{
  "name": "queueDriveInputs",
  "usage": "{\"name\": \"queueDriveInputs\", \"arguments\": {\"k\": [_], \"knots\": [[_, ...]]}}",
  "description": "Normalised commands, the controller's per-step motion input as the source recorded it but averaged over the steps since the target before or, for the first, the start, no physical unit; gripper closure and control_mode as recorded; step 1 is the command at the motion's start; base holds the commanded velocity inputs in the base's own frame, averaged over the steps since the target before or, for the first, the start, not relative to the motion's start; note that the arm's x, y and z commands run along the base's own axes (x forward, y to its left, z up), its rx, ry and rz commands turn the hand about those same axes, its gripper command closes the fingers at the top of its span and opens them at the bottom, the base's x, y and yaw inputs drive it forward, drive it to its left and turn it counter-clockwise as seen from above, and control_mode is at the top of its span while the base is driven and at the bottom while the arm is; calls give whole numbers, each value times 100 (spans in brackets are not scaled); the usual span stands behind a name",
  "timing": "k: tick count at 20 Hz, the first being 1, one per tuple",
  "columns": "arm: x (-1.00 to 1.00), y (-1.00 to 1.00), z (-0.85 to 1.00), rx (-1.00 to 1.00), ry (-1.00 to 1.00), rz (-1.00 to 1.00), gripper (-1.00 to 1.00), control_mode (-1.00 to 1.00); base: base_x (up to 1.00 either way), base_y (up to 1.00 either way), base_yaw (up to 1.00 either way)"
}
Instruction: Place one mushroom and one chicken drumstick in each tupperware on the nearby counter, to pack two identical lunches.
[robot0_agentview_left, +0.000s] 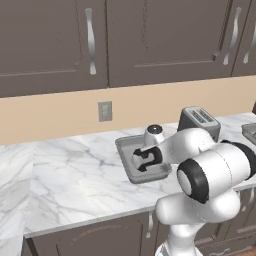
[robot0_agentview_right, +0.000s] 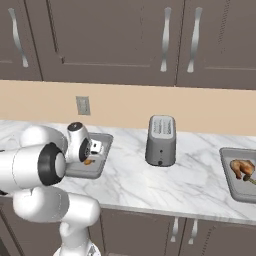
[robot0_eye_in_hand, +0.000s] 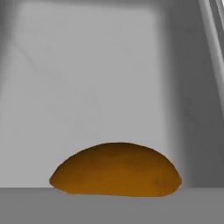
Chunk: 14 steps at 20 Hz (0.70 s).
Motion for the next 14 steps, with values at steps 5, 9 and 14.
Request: {"name": "queueDriveInputs", "arguments": {"k": [5, 9, 14], "knots": [[10, 0, -19, 0, 0, -3, -100, -100, 0, 0, 0], [-5, 0, 34, 0, 0, -4, -100, -100, 0, 0, 0], [-16, 1, 97, 0, -6, -3, -100, -100, 0, 0, 0]]}}
